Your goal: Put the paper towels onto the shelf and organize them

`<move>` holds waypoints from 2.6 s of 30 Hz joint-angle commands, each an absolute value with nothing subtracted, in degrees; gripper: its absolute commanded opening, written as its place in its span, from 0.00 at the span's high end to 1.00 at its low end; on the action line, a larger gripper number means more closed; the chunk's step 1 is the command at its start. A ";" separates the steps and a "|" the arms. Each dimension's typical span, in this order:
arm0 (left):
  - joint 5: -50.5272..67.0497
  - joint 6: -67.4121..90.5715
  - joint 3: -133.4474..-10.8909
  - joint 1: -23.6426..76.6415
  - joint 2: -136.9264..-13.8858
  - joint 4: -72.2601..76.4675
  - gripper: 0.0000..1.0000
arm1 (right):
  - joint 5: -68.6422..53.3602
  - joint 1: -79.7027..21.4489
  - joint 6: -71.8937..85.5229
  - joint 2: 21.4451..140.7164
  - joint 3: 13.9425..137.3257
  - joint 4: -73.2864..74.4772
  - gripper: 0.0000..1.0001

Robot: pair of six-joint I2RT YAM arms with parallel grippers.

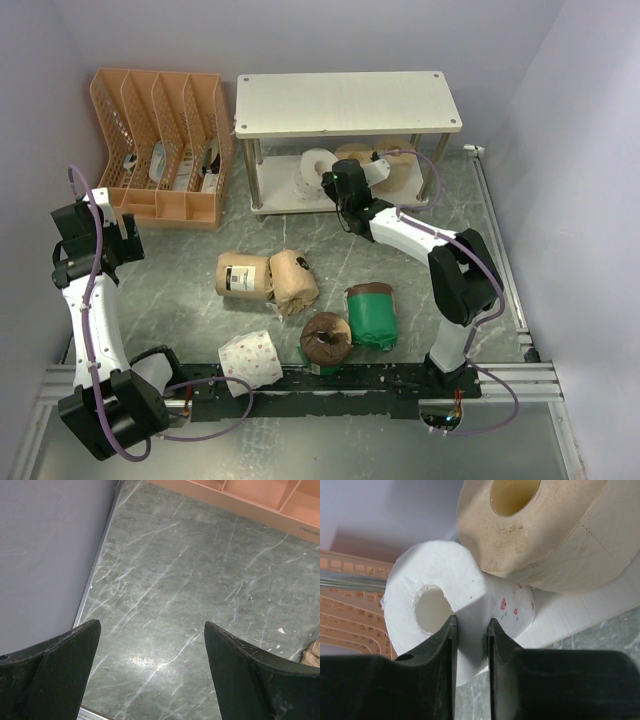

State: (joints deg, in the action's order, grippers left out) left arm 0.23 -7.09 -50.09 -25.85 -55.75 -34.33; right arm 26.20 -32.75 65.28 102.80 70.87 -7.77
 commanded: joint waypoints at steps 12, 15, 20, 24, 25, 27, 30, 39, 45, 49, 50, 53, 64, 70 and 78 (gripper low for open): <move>1.22 -7.60 -50.07 -26.48 -55.38 -33.18 0.04 | 30.06 -29.97 53.67 98.13 67.10 -20.28 0.30; 1.21 -7.60 -50.09 -26.46 -55.33 -33.22 0.04 | 25.69 -29.86 52.59 94.89 66.47 -15.18 0.01; 1.58 -7.73 -49.96 -26.47 -54.75 -33.11 0.04 | 10.33 -29.97 45.24 86.49 63.73 -6.15 0.00; 1.72 -7.78 -50.02 -26.48 -54.68 -33.26 0.04 | -19.19 -28.80 21.43 80.12 60.30 -3.75 0.00; 2.01 -7.87 -50.10 -26.51 -54.72 -33.35 0.04 | -30.51 -28.64 14.21 79.49 59.84 -1.86 0.00; 2.56 -8.06 -50.09 -26.51 -54.52 -33.41 0.04 | -51.06 -26.89 0.37 79.13 60.76 6.56 0.00; 2.69 -8.09 -49.94 -26.51 -54.22 -33.31 0.04 | -52.15 -31.12 -20.81 80.99 68.58 32.87 0.00; 2.64 -8.09 -50.11 -26.53 -54.74 -33.40 0.04 | -39.46 -53.64 -25.51 84.25 71.94 44.48 0.00; 2.41 -7.99 -49.93 -26.65 -54.10 -33.24 0.04 | -36.61 -61.91 -34.82 84.71 70.03 46.59 0.00; 2.55 -8.02 -49.98 -26.77 -54.05 -33.28 0.04 | -31.75 -65.78 -40.69 82.11 65.95 41.09 0.00; 2.59 -8.08 -49.99 -26.83 -54.05 -33.29 0.04 | -30.00 -66.14 -41.22 82.31 65.61 39.40 0.00; 2.61 -8.09 -49.93 -26.92 -53.92 -33.31 0.04 | -24.99 -67.55 -42.27 84.14 66.76 35.69 0.00; 2.86 -8.17 -50.02 -27.00 -54.18 -33.31 0.04 | -13.69 -76.50 -49.72 89.40 66.98 30.44 0.00; 3.10 -8.18 -50.12 -26.98 -54.60 -33.48 0.04 | -13.97 -78.31 -50.74 90.72 65.62 28.94 0.04; 3.26 -8.26 -50.10 -27.00 -54.76 -33.49 0.04 | -15.76 -79.61 -52.33 92.78 66.66 29.64 0.27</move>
State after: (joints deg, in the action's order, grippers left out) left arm 1.76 -7.75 -50.09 -26.44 -54.96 -34.33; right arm -15.03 -78.63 -50.68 91.77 66.19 30.24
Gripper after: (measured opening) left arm 0.959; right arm 0.820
